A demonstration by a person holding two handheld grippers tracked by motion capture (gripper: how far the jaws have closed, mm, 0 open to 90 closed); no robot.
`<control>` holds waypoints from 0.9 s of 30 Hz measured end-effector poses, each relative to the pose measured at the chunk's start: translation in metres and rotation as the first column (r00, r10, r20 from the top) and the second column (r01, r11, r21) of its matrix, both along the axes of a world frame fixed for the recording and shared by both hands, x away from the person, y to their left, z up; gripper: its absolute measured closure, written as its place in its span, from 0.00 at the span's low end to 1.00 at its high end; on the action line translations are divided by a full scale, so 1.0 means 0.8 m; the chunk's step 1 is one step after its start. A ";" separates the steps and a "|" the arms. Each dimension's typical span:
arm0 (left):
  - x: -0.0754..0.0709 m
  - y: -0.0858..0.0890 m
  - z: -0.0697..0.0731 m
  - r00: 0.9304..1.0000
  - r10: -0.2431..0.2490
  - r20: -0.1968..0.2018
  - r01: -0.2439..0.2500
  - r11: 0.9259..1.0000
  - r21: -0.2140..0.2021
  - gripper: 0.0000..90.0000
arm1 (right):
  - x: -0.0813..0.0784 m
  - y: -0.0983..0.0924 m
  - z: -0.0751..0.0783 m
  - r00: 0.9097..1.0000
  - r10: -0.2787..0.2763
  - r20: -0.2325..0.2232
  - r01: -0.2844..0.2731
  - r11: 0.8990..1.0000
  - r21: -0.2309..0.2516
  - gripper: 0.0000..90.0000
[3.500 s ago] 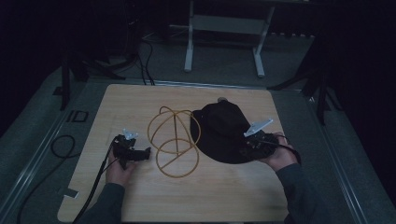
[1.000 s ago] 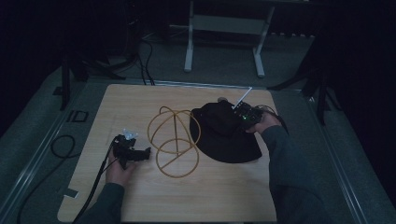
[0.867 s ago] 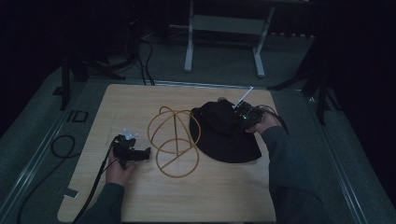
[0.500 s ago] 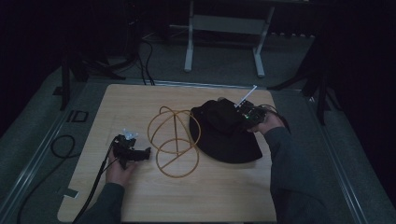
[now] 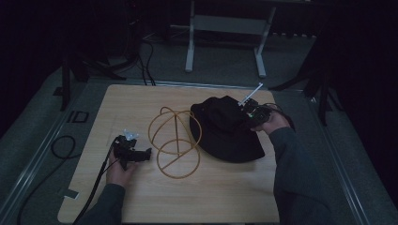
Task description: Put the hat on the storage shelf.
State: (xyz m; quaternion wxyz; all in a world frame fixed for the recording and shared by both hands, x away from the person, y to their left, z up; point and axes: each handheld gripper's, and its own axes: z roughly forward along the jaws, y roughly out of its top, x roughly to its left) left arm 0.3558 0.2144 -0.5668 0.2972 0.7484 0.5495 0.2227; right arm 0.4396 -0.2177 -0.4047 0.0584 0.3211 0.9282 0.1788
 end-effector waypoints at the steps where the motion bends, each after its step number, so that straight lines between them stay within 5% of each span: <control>1: 0.000 0.000 0.000 1.000 0.001 0.001 -0.001 1.000 0.000 0.02 | 0.000 -0.001 0.001 1.000 0.002 0.000 -0.002 1.000 0.000 0.95; 27: 0.000 0.000 0.000 1.000 0.001 0.000 -0.001 1.000 0.001 0.02 | -0.016 -0.021 0.037 0.998 0.025 0.055 -0.027 0.999 0.024 0.95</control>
